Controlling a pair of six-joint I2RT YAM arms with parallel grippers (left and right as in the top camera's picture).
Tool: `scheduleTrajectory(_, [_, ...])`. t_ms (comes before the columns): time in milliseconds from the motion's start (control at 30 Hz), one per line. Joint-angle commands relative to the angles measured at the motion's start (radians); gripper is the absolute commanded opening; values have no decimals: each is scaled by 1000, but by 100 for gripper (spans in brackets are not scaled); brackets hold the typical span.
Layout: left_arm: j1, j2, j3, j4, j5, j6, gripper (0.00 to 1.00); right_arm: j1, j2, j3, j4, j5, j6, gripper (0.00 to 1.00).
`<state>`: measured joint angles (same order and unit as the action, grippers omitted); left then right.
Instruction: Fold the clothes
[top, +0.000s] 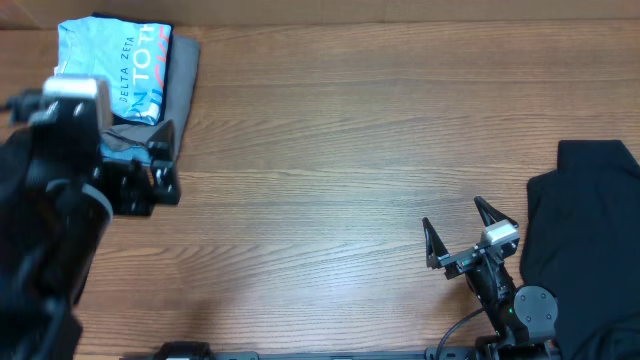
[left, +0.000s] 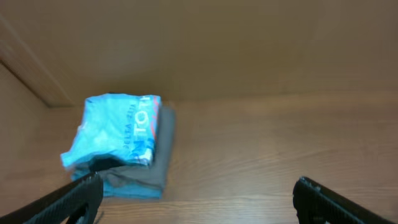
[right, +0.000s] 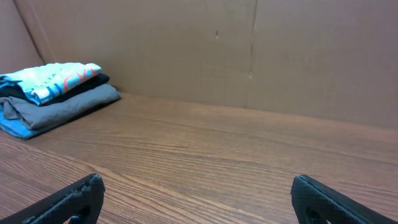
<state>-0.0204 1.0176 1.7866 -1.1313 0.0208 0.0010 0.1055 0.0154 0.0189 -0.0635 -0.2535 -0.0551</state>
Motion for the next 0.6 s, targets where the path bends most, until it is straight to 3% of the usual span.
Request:
scheduleTrajectory(0, [42, -119, -185, 116, -29, 45, 100, -4, -13, -11, 6, 14, 7, 100])
scheduleTrajectory(200, [69, -349, -547, 407, 31, 131, 100, -4, -13, -11, 7, 14, 7, 100])
scheduleTrajectory(567, [66, -747, -1176, 831, 59, 130, 100, -4, -13, -11, 6, 14, 7, 100])
